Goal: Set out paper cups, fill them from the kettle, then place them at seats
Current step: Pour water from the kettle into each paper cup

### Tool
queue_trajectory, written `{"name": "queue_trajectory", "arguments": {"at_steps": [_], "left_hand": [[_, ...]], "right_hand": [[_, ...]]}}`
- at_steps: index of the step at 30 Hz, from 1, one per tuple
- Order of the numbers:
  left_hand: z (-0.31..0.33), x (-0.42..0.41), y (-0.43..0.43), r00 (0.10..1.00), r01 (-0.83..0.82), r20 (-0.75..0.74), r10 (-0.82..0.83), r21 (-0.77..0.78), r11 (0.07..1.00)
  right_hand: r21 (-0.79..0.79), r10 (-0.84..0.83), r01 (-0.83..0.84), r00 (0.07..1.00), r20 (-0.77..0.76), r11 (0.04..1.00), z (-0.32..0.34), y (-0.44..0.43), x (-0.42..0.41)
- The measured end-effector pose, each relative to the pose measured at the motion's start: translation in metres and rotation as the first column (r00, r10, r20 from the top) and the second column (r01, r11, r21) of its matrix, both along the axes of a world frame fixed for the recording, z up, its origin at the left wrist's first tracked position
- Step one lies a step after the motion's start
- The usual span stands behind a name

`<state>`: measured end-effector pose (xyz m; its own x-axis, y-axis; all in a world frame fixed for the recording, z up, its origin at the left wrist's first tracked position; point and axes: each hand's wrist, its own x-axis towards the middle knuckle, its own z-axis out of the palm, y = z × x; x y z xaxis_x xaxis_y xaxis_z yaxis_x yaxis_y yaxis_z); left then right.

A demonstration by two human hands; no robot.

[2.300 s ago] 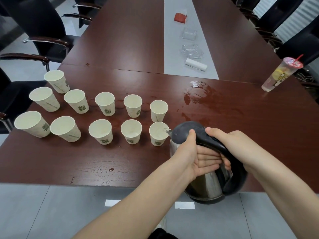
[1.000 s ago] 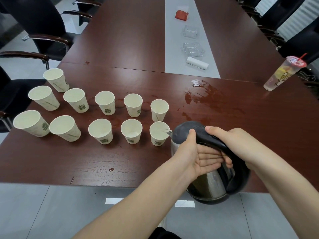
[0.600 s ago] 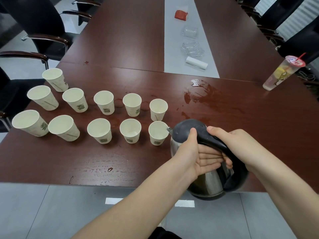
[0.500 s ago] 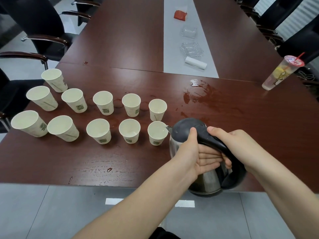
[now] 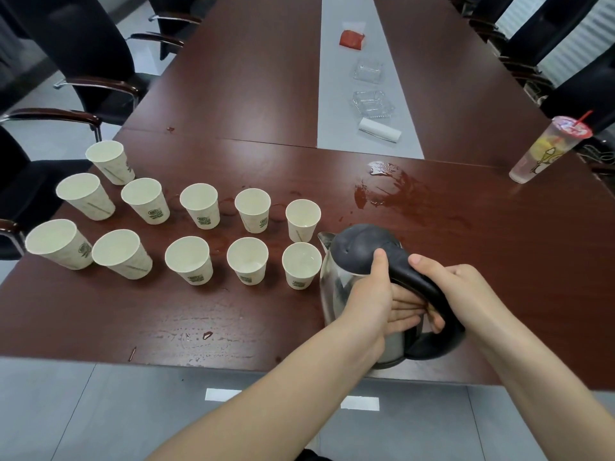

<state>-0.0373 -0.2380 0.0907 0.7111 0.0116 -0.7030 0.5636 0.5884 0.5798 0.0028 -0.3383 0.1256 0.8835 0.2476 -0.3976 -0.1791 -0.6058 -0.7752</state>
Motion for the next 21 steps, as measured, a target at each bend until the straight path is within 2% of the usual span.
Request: {"name": "queue_trajectory", "arguments": {"at_steps": [12,21], "left_hand": [[0.012,0.04,0.009,0.998,-0.009,0.064,0.01,-0.017,1.0],[0.005,0.068,0.026,0.999,-0.035,0.035,0.037,-0.043,0.998]], "right_hand": [[0.001,-0.011,0.011,1.0,0.023,1.0,0.017,0.012,0.039],[-0.039,-0.014,0.013,1.0,-0.022,0.999,0.017,0.035,0.067]]}}
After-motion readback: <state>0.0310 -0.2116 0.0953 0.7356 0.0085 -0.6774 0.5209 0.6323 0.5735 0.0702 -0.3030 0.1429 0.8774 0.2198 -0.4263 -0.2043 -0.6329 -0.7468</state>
